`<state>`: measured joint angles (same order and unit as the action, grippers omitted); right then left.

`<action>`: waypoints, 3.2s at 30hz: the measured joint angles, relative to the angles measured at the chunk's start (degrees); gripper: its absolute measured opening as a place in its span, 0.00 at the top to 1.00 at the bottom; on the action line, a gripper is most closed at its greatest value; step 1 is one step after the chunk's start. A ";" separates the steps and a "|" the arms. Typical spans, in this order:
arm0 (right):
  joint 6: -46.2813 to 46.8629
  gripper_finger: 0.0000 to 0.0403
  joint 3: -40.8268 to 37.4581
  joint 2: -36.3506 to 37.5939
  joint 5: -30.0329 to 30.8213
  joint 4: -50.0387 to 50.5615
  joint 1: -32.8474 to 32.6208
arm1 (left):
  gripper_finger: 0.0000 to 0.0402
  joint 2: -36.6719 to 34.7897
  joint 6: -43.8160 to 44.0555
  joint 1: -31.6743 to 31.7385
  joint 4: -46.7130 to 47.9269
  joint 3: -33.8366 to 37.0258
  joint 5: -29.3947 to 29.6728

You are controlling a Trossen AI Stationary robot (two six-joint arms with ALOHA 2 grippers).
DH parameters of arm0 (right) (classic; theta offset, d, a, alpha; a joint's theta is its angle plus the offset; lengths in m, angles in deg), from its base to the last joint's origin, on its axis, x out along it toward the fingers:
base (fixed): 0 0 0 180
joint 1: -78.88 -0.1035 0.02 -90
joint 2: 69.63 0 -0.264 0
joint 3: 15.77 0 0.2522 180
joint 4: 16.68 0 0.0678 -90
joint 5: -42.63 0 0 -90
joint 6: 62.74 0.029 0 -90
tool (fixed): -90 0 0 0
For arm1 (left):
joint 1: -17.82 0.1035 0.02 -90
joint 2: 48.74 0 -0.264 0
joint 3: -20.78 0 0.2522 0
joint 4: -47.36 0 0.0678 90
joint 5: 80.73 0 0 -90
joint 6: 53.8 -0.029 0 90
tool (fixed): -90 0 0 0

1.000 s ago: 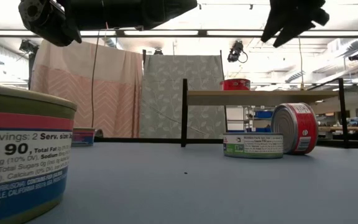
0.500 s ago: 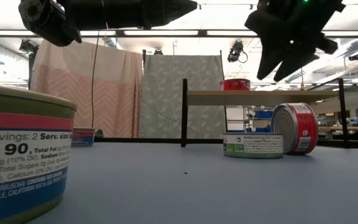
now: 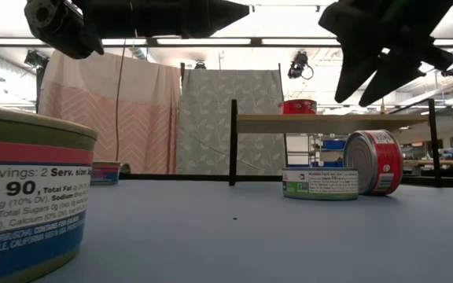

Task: Stack canned seafood by type on shelf
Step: Stack the red tuna can on top of the red tuna can on the shelf

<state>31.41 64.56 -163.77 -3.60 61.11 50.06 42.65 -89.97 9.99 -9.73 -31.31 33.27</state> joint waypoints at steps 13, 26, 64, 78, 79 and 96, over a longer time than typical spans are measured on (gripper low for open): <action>1.70 0.41 0.00 5.65 -0.78 17.65 3.10 | 0.10 0.00 -4.61 6.17 -7.03 0.00 2.24; -3.06 0.41 0.00 18.58 -9.34 1.81 10.14 | 0.10 0.00 -13.19 11.36 -9.92 -10.66 11.78; 2.20 0.36 -13.46 22.05 -24.56 -18.81 4.78 | 0.10 -0.02 -25.33 9.11 4.04 -38.30 22.06; 1.69 0.38 -24.14 22.05 -22.48 -28.07 4.96 | 0.10 -0.02 -24.72 9.11 5.26 -38.91 21.60; 1.42 0.38 -24.30 22.05 -22.24 -27.95 4.96 | 0.10 -0.02 -24.72 9.11 5.26 -38.91 21.56; -0.90 0.37 -24.35 22.05 -19.84 -28.21 8.22 | 0.10 -0.02 -24.65 8.78 5.00 -38.88 21.42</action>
<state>30.51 40.21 -141.72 -23.45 32.90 58.28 42.63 -114.62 18.77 -4.73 -70.19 54.70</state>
